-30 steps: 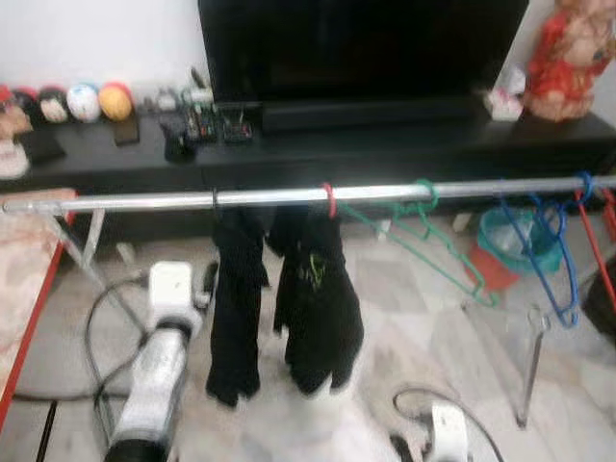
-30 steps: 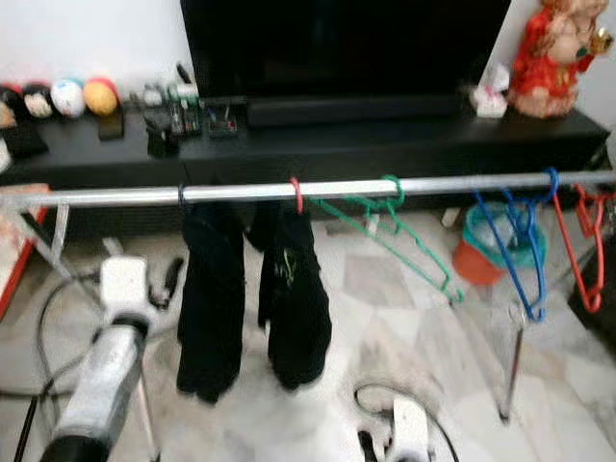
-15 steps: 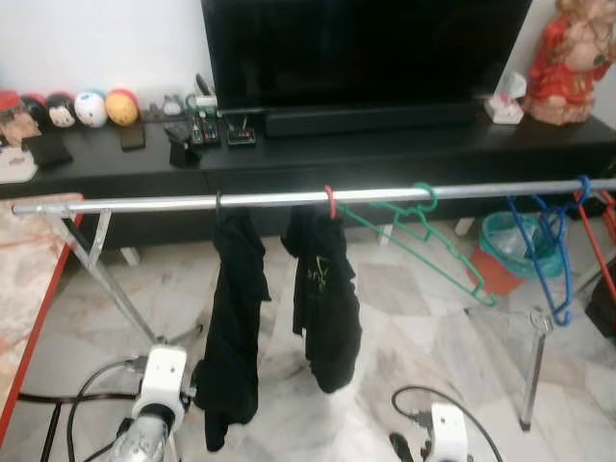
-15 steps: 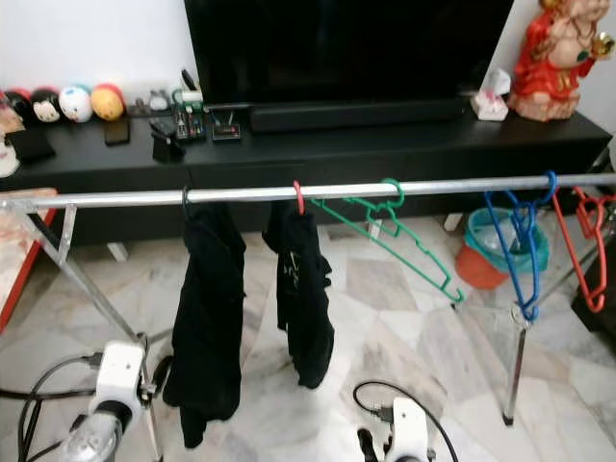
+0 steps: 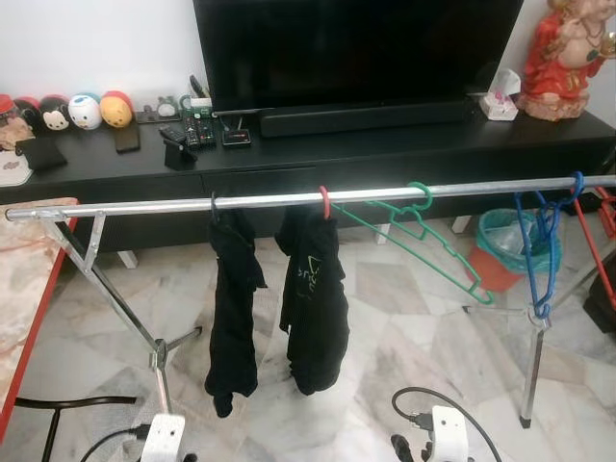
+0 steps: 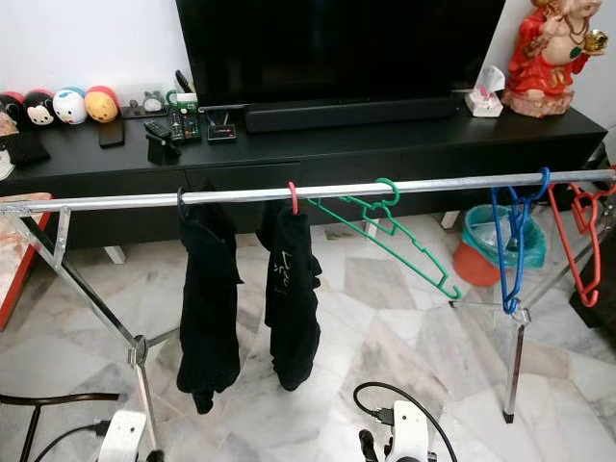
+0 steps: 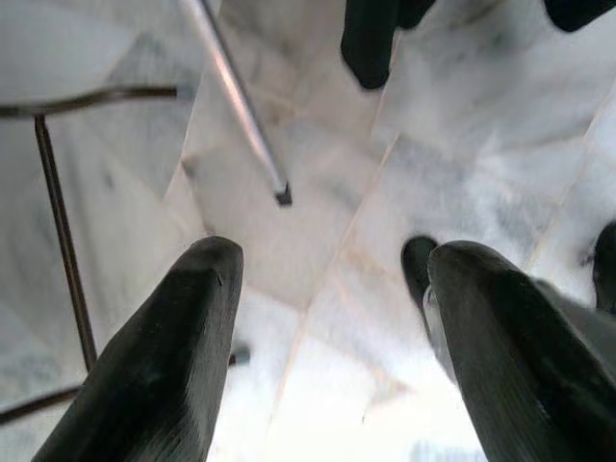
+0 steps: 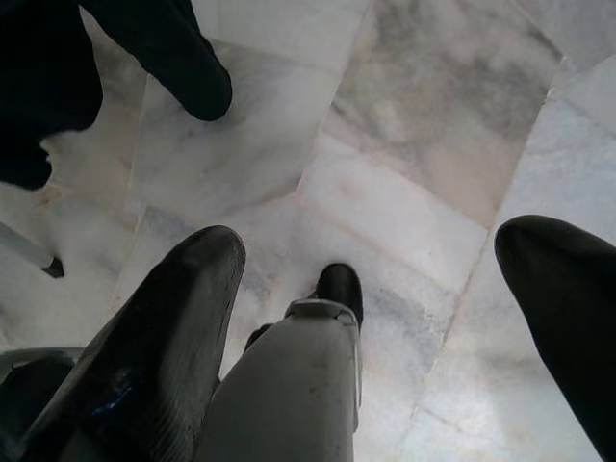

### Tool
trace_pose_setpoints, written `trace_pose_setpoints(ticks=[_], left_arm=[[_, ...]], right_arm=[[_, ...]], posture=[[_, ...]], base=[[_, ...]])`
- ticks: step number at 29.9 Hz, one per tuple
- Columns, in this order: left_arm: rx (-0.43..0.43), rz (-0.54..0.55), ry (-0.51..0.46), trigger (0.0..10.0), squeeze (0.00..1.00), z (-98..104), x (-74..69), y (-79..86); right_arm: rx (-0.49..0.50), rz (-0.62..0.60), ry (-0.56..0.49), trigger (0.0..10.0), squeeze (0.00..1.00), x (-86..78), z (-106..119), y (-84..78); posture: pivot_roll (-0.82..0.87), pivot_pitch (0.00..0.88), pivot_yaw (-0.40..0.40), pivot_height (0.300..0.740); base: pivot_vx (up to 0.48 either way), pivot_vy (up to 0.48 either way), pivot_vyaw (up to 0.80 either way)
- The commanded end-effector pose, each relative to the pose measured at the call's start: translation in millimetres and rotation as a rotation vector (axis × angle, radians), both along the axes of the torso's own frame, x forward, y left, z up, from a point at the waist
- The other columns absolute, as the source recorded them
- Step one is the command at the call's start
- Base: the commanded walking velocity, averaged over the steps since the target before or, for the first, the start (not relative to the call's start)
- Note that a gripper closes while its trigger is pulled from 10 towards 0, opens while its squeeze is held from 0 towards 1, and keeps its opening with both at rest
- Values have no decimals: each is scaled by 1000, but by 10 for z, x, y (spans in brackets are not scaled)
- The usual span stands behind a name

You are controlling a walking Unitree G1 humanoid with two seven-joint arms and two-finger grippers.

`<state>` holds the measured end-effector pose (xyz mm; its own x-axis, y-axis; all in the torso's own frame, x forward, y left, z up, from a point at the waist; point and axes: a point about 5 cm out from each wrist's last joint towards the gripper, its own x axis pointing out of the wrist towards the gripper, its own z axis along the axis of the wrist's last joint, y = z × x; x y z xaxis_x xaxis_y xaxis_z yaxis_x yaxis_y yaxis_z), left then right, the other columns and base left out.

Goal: Hang hanger

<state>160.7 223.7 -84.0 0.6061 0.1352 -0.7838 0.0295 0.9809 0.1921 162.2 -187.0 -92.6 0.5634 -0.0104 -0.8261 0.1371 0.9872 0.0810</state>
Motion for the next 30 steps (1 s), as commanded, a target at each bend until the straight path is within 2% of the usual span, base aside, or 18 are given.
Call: trace_pose_setpoints(ticks=[1,11,17,22,24,30], left_arm=[[1,10,14,10000,0,-3,-8,32],[-12,38,5,10000,0,9,32,40],[-8,33,31,10000,0,-19,-24,36],[2,45,27,10000,0,-18,-22,40],[-6,81,19,10000,0,-19,-30,46],[-7,76,32,10000,0,-26,-37,45]], right_arm=[[2,-10,16,10000,0,-33,-17,6],[0,-21,20,10000,0,-31,-20,24],[5,-27,15,10000,0,-16,-16,43],[4,-25,17,10000,0,-9,-14,48],[1,-24,18,10000,0,-6,-13,50],[5,-25,15,10000,0,4,-10,56]], posture=[[-102,0,15,740],[-100,0,26,740],[-105,0,34,740],[-94,0,37,740],[-92,0,40,740],[-86,0,39,740]], base=[[0,0,0],[0,0,0],[0,0,0],[0,0,0],[0,0,0],[0,0,0]])
